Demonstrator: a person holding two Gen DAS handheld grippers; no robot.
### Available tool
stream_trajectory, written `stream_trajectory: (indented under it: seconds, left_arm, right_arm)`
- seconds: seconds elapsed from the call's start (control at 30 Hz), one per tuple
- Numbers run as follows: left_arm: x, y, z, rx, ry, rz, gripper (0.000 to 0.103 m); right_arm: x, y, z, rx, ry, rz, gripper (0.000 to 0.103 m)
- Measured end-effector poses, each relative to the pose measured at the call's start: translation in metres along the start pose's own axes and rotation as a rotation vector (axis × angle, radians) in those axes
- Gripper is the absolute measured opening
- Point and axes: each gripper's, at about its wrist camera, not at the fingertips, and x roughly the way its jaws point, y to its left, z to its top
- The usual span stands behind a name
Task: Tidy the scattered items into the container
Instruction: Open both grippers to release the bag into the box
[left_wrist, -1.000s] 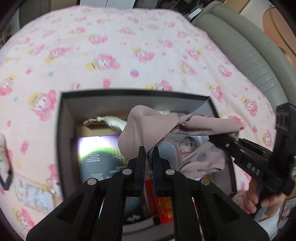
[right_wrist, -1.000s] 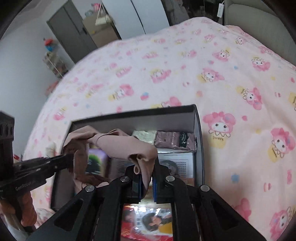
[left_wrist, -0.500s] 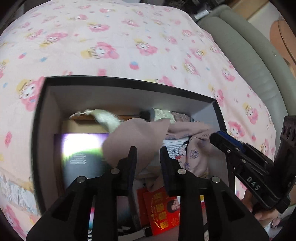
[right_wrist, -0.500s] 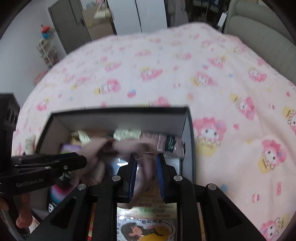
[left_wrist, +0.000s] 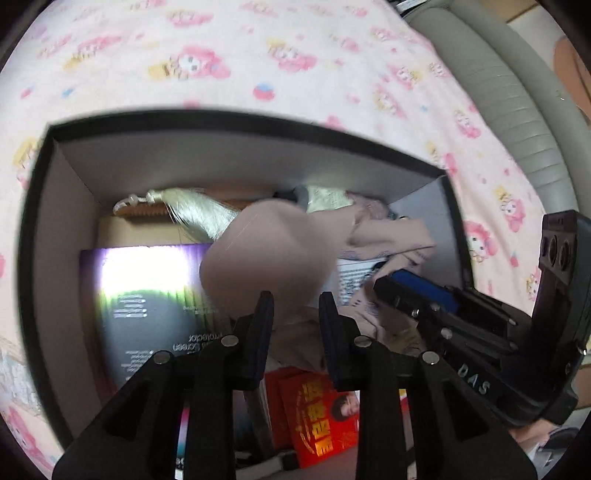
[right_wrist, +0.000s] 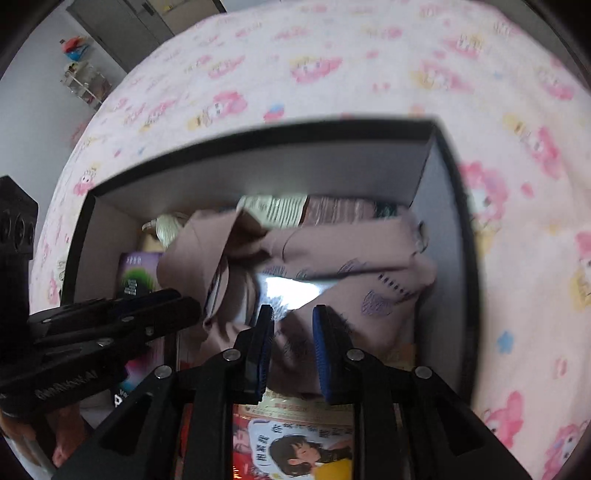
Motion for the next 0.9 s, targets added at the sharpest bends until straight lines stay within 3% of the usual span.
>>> stream_trajectory:
  seconds: [0.13,0.27,0.37,0.6,0.67,0.73,0.9]
  left_arm:
    - [-0.009,-0.004,-0.013,0.056,0.028,0.015,0.024]
    - [0.009,-0.005,-0.007,0.088,0.101,0.044,0.024]
    - [0.024,-0.006,0.000,0.092,0.120,0.041,0.024]
    - [0.030,-0.009,0.024,0.051,0.067,0.038,0.024]
    - [0.021,-0.011,0.019,0.049,0.059,-0.003,0.022]
    - [0.014,-0.007,0.012,0.052,0.067,-0.044,0.022]
    - [0.017,0.000,-0.002,0.038,0.115,-0.034,0.022]
  right_arm:
    - [-0.023,-0.007,-0.003,0.003,-0.051,0.026,0.018]
    - [-0.016,-0.012,-0.004,0.025,0.012,0.103,0.018]
    - [-0.012,-0.006,-0.007,0.003,0.036,0.094,0.018]
    - [-0.010,-0.003,-0.009,-0.003,0.010,0.067,0.018]
    - [-0.020,-0.004,-0.009,0.000,-0.032,0.059,0.018]
    - [-0.031,-0.006,-0.013,-0.006,-0.043,0.103,0.018]
    - [-0.012,0.009,-0.027,-0.079,0.102,0.189,0.018]
